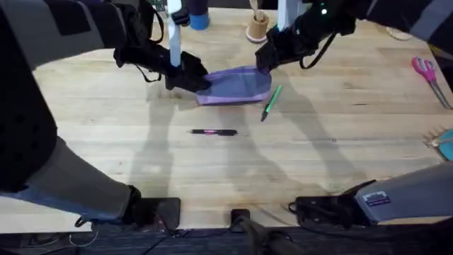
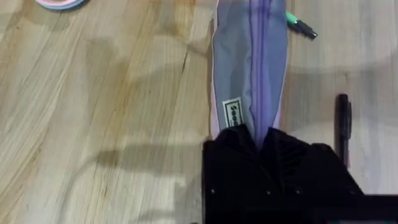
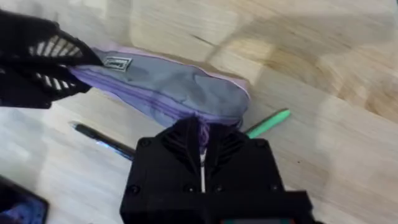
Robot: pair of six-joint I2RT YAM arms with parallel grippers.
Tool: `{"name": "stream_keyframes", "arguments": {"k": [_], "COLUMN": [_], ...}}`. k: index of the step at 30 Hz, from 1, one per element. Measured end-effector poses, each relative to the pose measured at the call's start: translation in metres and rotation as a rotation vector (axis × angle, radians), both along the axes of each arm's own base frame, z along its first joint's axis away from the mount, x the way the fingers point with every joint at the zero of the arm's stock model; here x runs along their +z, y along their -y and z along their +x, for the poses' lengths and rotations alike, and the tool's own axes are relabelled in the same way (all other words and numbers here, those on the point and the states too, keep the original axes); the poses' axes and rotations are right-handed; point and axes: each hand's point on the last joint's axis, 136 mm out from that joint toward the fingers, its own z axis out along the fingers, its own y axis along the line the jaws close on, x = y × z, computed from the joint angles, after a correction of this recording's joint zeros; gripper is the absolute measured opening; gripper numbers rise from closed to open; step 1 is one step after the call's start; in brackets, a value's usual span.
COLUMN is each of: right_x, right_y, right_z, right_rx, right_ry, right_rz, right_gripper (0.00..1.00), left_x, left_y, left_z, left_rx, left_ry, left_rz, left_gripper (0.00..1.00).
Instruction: Unzip the bag, pick up the pens from the table one at a time and place them inside, then zip the bag closed.
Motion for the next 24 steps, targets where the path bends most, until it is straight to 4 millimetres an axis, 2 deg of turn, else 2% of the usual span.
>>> {"name": "stream_keyframes", "arguments": {"k": [9,17,24], "right_x": [0.001,0.008,0.01], "right_y": [-0.009,-0.032,-0.046], "right_z": [0.002,0.008,0.002], "right_rx": [0.031,0.074,0.11], "right_ry": [0.056,0.139,0.155], "right_rz": [-0.057,-0.06,-0.064], "right_gripper": [0.032,0.032,0.031], "left_x": [-0.001,-0.003,-0.005], "left_y": [-0.001,-0.007,-0.008], "left_z": [0.0,0.003,0.002], "left_rx": [0.002,0.018,0.019], "left_ry": [0.0,0.001,-0.003], "left_rz": [0.004,0.026,0.035], "left_gripper": [0.043,0.043,0.043]}}
